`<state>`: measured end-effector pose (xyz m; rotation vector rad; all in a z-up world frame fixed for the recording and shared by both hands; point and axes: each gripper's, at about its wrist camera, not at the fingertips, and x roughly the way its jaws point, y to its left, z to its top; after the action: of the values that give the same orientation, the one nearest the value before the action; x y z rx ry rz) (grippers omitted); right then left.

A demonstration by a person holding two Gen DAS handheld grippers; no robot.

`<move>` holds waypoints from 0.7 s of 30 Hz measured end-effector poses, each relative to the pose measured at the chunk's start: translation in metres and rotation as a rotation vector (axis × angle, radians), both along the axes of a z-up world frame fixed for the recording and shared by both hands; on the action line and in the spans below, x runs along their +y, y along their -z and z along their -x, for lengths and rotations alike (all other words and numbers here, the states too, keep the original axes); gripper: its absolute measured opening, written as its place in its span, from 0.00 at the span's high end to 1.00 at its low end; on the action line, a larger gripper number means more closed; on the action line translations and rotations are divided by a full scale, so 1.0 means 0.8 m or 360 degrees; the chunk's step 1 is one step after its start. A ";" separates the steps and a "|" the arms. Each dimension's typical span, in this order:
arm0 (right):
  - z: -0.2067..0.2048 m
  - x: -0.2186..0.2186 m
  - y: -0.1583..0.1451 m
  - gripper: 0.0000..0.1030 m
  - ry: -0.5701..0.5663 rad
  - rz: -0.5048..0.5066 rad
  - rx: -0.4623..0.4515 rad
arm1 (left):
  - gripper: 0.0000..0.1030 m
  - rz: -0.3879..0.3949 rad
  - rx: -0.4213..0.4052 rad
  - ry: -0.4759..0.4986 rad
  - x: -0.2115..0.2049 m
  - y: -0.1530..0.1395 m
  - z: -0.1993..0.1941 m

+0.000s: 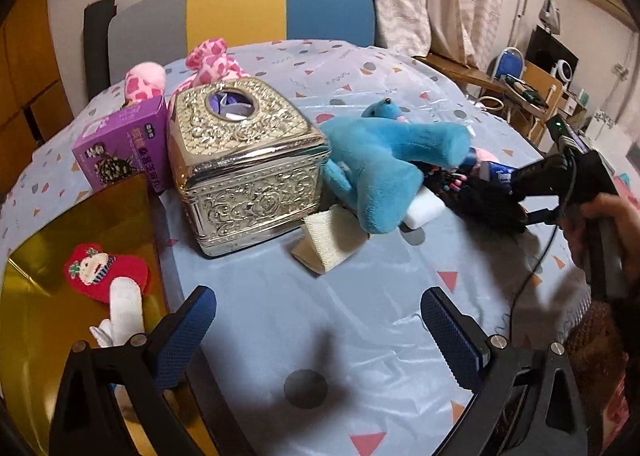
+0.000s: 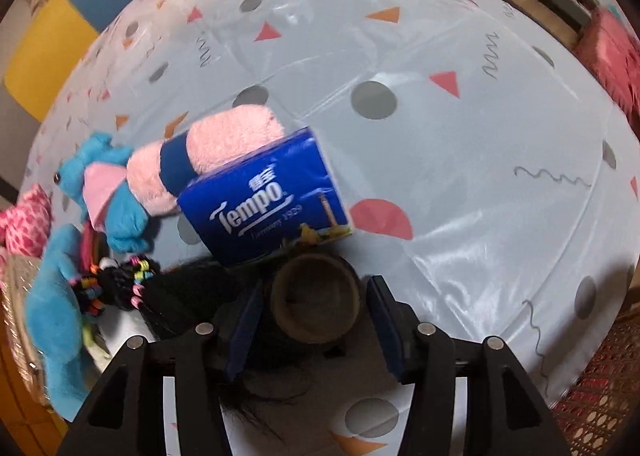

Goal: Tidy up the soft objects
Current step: 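Reach the left gripper to the cream cloth and grasp it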

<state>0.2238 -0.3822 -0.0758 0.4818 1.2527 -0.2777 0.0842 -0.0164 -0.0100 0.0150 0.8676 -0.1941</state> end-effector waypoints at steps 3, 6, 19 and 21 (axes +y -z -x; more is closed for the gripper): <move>-0.003 0.012 0.001 0.50 -0.0066 0.0100 0.0030 | 0.07 0.0040 0.0042 -0.0047 0.002 0.010 -0.015; -0.002 0.015 0.000 0.52 -0.0057 0.0135 0.0023 | 0.18 0.0080 0.0090 -0.0061 -0.001 0.022 -0.031; -0.004 0.007 0.002 0.51 -0.0055 0.0112 0.0007 | 0.20 -0.0132 0.0021 0.0047 -0.051 0.061 -0.089; -0.006 0.008 0.002 0.51 -0.0059 0.0108 0.0003 | 0.49 -0.0124 0.0051 0.0067 -0.053 0.069 -0.097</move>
<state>0.2284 -0.3757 -0.0776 0.3998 1.2488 -0.2885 0.1620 -0.0585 -0.0649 0.1034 0.9068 -0.2003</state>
